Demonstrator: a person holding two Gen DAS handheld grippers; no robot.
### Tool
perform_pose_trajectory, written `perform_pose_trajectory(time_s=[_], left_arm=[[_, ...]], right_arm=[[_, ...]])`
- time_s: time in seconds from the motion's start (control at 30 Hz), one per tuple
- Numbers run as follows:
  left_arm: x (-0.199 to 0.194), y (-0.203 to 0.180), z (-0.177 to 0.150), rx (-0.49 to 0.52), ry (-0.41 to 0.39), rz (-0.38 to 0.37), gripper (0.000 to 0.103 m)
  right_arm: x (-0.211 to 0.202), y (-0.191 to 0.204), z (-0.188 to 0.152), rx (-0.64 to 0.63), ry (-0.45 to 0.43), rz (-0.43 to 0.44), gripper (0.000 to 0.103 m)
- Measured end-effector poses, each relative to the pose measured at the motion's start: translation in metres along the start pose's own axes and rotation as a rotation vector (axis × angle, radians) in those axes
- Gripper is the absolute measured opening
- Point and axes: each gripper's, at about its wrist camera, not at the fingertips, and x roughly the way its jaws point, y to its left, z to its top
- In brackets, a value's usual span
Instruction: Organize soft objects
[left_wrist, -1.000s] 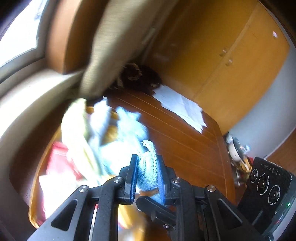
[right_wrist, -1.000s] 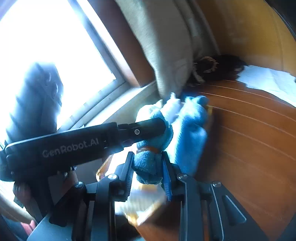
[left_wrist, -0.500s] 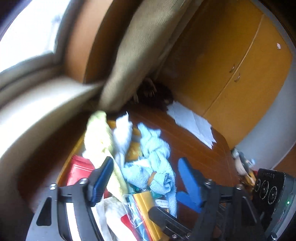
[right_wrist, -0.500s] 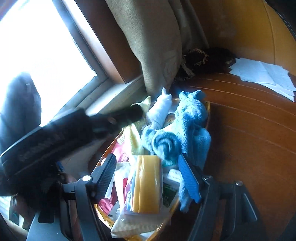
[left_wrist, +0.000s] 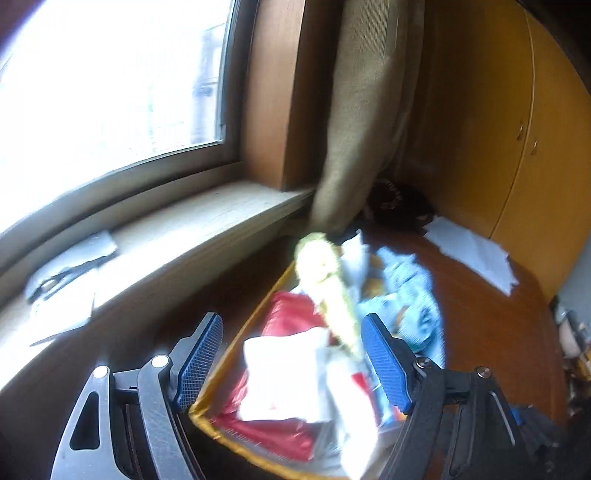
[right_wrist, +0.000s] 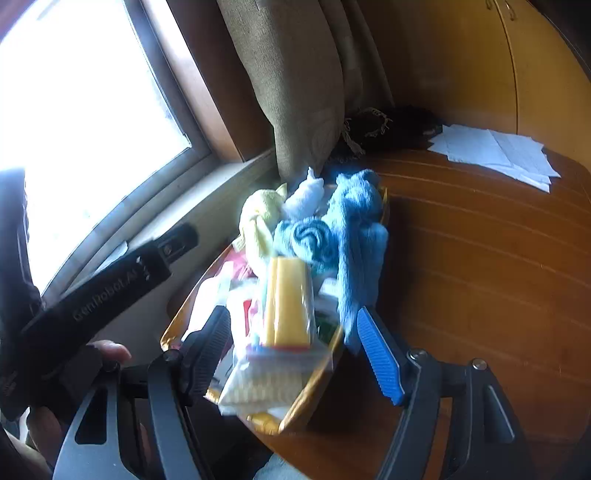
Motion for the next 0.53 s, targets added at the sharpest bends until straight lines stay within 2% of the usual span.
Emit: perform_pose_trajectory(time_s=[0.07,0.2,0.37,0.53], left_arm=[[-0.005,0.003,-0.007,0.022,0.013,0.031,0.082],[-0.017,0.006,-0.015,0.055,0.015,0.039,0.083],[-0.024,0.017,-0.015,0.052,-0.008,0.039,0.091],[-0.019,0.025,-0.015,0.033,-0.019,0.006,0.091]], right_arm=[[-0.005,0.004,-0.003,-0.007,0.004,0.019,0.071],[-0.011,0.008,-0.005,0.011,0.016,0.066,0.071],[-0.014,0.01,-0.008,0.033,0.01,0.03,0.071],[-0.006,0.01,-0.011,0.054,0.04,0.024,0.072]])
